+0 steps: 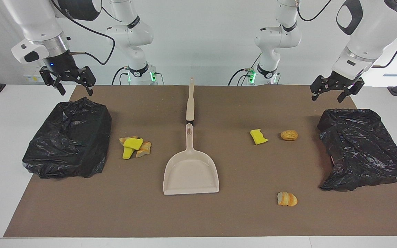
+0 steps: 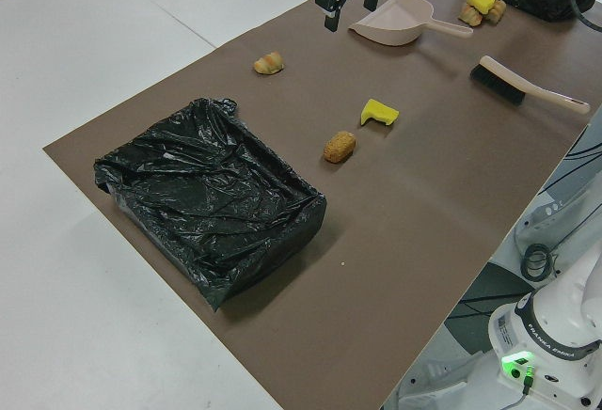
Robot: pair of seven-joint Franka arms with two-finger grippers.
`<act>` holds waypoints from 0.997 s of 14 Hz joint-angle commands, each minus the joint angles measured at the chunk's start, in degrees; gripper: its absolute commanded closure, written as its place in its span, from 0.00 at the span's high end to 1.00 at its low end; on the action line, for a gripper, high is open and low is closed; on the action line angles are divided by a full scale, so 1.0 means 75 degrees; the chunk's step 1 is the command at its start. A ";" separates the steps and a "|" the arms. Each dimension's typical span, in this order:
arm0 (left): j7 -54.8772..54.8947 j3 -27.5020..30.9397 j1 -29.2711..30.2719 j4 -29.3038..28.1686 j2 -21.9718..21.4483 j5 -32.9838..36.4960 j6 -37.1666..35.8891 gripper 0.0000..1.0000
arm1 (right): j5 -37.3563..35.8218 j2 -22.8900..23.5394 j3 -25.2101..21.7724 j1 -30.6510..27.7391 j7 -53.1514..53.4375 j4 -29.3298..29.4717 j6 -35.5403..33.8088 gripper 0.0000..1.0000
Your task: Sweep and dump trash in bin
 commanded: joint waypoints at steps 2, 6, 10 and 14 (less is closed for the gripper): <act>0.0230 0.0099 -0.0123 0.0119 -0.0064 0.0004 -0.0191 1.00 | 0.0097 -0.0070 0.0067 -0.0040 0.0073 0.0072 0.0068 1.00; 0.0219 0.0088 -0.0111 0.0107 -0.0064 -0.0019 -0.0145 1.00 | 0.0144 -0.0081 0.0114 -0.0028 0.0038 0.0145 -0.0155 1.00; 0.0207 0.0088 -0.0123 0.0049 -0.0099 -0.0031 -0.0145 1.00 | 0.0144 -0.0116 0.0102 -0.0040 -0.0126 0.0098 -0.0249 1.00; 0.0137 0.0088 -0.0135 0.0060 -0.0135 -0.0031 -0.0168 1.00 | 0.0144 -0.0128 0.0102 -0.0040 -0.0138 0.0098 -0.0260 1.00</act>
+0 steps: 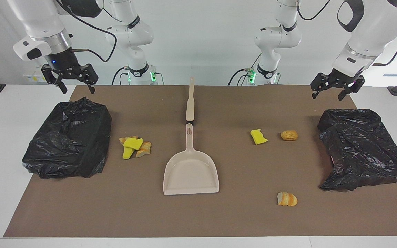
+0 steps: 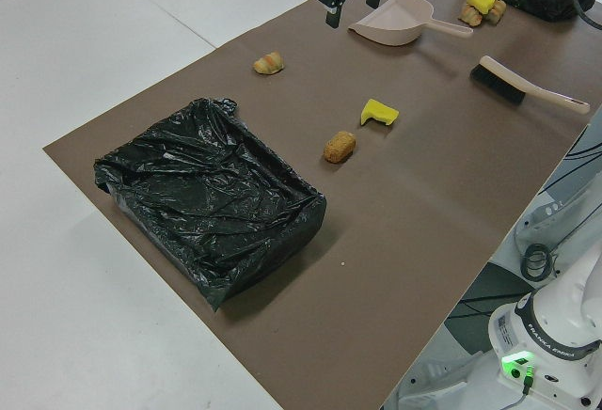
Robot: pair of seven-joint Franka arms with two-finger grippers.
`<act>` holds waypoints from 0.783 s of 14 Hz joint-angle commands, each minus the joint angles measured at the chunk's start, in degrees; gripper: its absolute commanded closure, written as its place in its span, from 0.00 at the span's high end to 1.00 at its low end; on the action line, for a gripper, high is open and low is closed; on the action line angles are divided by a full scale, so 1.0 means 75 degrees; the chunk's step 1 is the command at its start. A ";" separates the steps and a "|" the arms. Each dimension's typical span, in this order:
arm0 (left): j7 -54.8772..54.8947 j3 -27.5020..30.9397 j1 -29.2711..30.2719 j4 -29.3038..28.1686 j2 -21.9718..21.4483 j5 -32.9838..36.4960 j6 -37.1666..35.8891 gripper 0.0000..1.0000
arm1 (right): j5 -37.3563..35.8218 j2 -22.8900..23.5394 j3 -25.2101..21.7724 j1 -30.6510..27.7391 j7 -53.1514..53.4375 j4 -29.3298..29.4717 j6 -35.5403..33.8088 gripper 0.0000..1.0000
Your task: Sweep and dump trash in bin
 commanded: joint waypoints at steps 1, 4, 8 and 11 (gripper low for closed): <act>-0.0005 0.0094 -0.0130 0.0012 -0.0114 -0.0053 -0.0110 1.00 | 0.0132 -0.0116 0.0025 -0.0052 -0.0128 -0.0047 -0.0139 1.00; 0.0076 0.0094 -0.0130 0.0036 -0.0102 -0.0065 -0.0039 1.00 | 0.0132 -0.0116 0.0036 -0.0040 -0.0057 -0.0071 -0.0069 1.00; 0.0030 0.0118 -0.0037 0.0047 -0.0091 -0.0019 -0.0051 1.00 | 0.0132 -0.0128 0.0025 -0.0052 -0.0058 -0.0083 -0.0068 1.00; 0.0018 0.0212 0.0069 0.0036 -0.0102 -0.0007 -0.0074 1.00 | 0.0120 -0.0128 0.0036 -0.0040 -0.0045 -0.0083 -0.0080 1.00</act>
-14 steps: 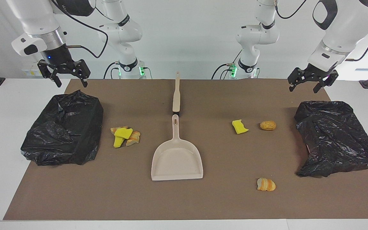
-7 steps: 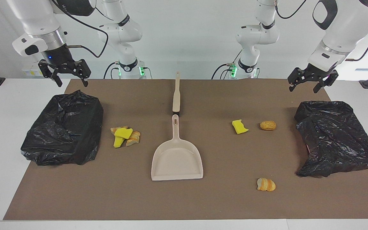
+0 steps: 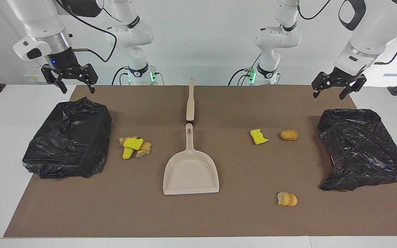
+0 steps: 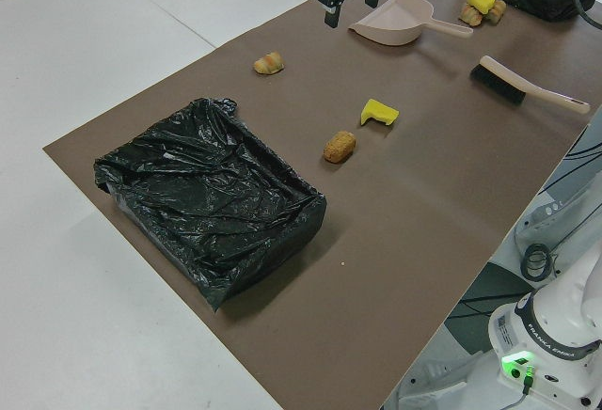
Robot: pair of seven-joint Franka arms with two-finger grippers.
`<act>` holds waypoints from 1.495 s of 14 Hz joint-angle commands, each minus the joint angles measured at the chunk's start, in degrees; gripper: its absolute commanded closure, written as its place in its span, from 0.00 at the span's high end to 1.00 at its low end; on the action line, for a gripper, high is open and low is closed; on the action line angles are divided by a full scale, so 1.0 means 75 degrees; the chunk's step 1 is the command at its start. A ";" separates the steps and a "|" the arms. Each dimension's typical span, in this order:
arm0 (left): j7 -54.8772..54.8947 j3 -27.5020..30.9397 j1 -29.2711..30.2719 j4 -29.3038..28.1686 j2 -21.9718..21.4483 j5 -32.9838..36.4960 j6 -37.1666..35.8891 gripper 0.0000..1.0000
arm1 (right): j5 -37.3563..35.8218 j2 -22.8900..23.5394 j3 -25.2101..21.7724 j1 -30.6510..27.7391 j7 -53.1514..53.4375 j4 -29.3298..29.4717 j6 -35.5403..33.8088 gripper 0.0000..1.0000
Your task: Sweep and dump trash in bin
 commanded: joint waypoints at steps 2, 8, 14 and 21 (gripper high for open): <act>-0.0016 0.0045 -0.0043 0.0008 -0.0087 -0.0012 -0.0066 1.00 | 0.0132 -0.0137 0.0036 -0.0040 0.0001 -0.0129 -0.0045 1.00; -0.0553 -0.0166 -0.1892 -0.0285 -0.0368 -0.0058 -0.0054 1.00 | 0.0120 -0.0137 0.0036 -0.0040 0.0002 -0.0129 -0.0010 1.00; -0.2287 -0.0178 -0.4493 -0.0496 -0.0427 -0.0105 -0.0043 1.00 | 0.0085 -0.0126 0.0024 -0.0040 0.0002 -0.0153 0.0108 1.00; -0.4304 -0.0190 -0.6687 -0.0590 -0.0533 -0.0351 0.0156 1.00 | 0.0073 -0.0137 0.0024 -0.0052 -0.0010 -0.0164 0.0108 1.00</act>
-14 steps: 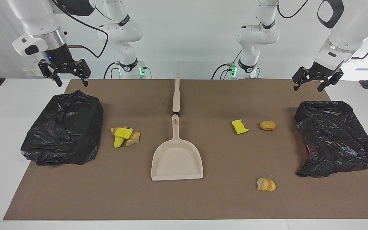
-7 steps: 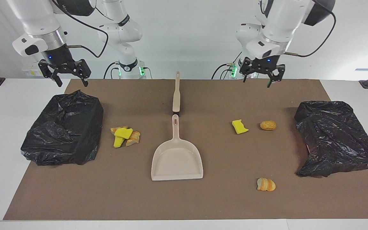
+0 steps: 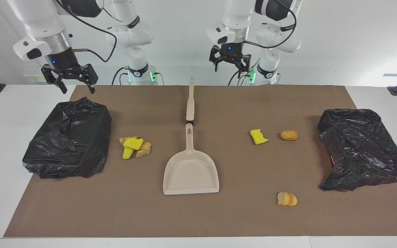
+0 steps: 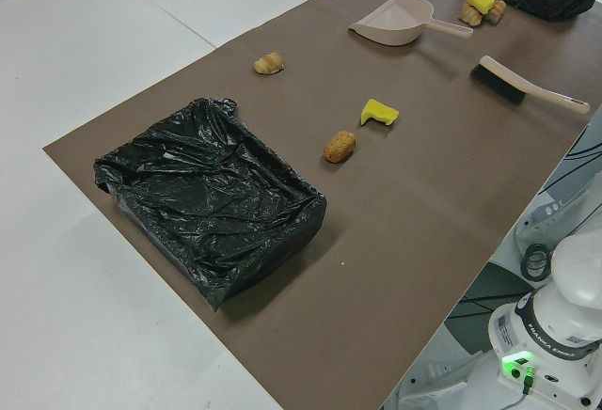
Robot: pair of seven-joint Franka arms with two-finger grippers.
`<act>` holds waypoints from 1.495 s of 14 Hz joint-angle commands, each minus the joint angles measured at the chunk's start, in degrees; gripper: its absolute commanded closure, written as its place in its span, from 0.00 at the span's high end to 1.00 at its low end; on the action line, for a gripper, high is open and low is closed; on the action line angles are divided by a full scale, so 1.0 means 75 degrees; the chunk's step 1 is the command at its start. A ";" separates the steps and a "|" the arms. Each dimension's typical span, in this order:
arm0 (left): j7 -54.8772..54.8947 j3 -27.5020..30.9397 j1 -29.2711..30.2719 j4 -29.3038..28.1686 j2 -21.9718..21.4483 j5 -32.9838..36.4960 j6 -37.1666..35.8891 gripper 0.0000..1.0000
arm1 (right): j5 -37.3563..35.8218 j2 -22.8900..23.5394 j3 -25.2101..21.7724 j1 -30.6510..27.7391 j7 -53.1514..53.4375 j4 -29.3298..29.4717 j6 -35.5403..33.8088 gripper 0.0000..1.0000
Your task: Sweep and dump trash in bin
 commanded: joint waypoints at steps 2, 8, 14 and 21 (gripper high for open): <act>-0.0632 0.0160 -0.0658 -0.0419 -0.0105 -0.0061 0.0358 1.00 | 0.0074 -0.0137 0.0025 -0.0051 -0.0010 -0.0157 0.0095 1.00; -0.1217 0.0137 -0.1128 -0.1696 0.0901 -0.0073 0.2463 1.00 | 0.0074 -0.0137 0.0025 -0.0051 -0.0022 -0.0157 0.0095 1.00; -0.1453 0.0113 -0.1630 -0.3055 0.1138 -0.0154 0.4143 1.00 | 0.0074 -0.0149 0.0025 -0.0051 -0.0022 -0.0169 0.0084 1.00; -0.1758 0.0113 -0.1901 -0.3162 0.1830 -0.0647 0.4285 1.00 | 0.0074 -0.0149 0.0025 -0.0062 -0.0034 -0.0181 0.0072 1.00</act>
